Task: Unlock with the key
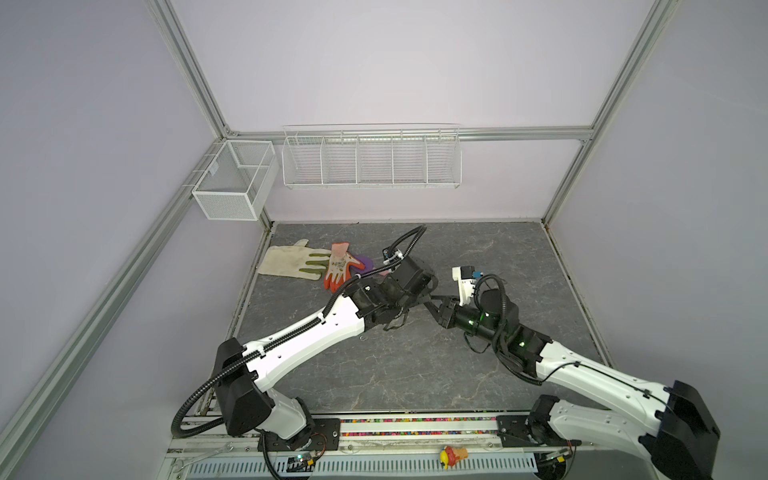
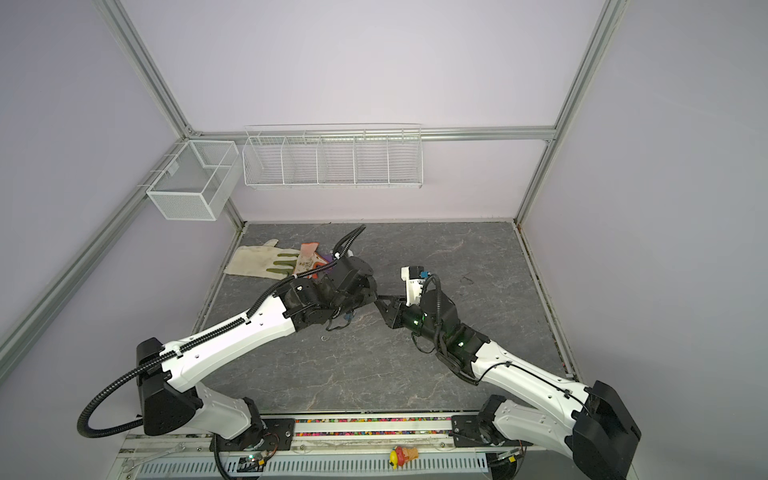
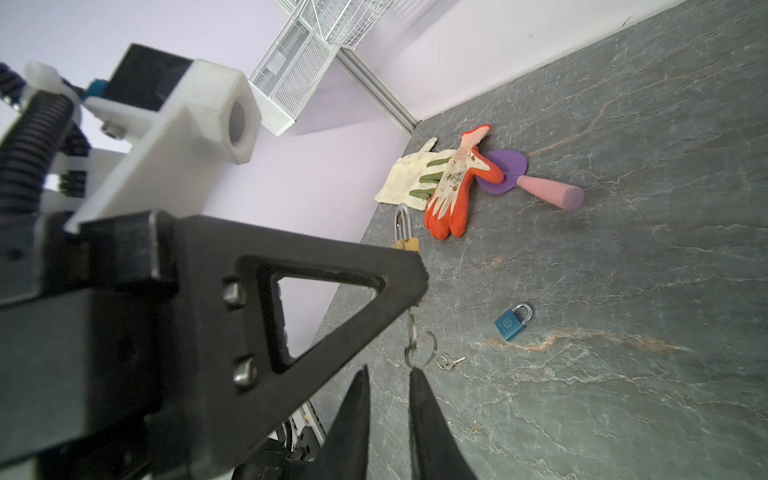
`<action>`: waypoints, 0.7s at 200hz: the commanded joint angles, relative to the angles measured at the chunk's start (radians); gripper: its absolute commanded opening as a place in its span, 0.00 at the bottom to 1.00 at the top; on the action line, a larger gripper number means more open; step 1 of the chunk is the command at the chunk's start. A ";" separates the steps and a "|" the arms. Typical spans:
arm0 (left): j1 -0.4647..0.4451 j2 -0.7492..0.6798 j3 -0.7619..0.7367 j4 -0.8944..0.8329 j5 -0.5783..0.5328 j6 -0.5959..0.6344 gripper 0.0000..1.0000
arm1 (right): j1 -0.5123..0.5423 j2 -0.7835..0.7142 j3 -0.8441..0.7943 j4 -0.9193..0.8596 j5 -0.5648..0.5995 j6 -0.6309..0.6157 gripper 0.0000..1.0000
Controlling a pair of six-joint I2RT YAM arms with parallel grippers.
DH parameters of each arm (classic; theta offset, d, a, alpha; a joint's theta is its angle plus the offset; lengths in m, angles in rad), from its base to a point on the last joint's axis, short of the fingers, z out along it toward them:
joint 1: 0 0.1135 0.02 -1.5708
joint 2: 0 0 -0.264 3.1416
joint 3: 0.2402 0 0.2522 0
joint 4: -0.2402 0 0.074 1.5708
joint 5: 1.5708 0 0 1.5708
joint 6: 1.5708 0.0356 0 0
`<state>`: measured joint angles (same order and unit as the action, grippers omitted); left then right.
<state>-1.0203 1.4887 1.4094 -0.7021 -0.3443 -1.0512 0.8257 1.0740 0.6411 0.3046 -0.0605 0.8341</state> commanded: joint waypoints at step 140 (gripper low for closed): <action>0.002 -0.027 -0.001 0.038 0.003 -0.024 0.00 | 0.000 0.125 0.075 0.080 0.050 0.110 0.20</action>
<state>-1.0203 1.4879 1.4094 -0.6842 -0.3428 -1.0622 0.8257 1.1809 0.6876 0.3450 -0.0227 0.9276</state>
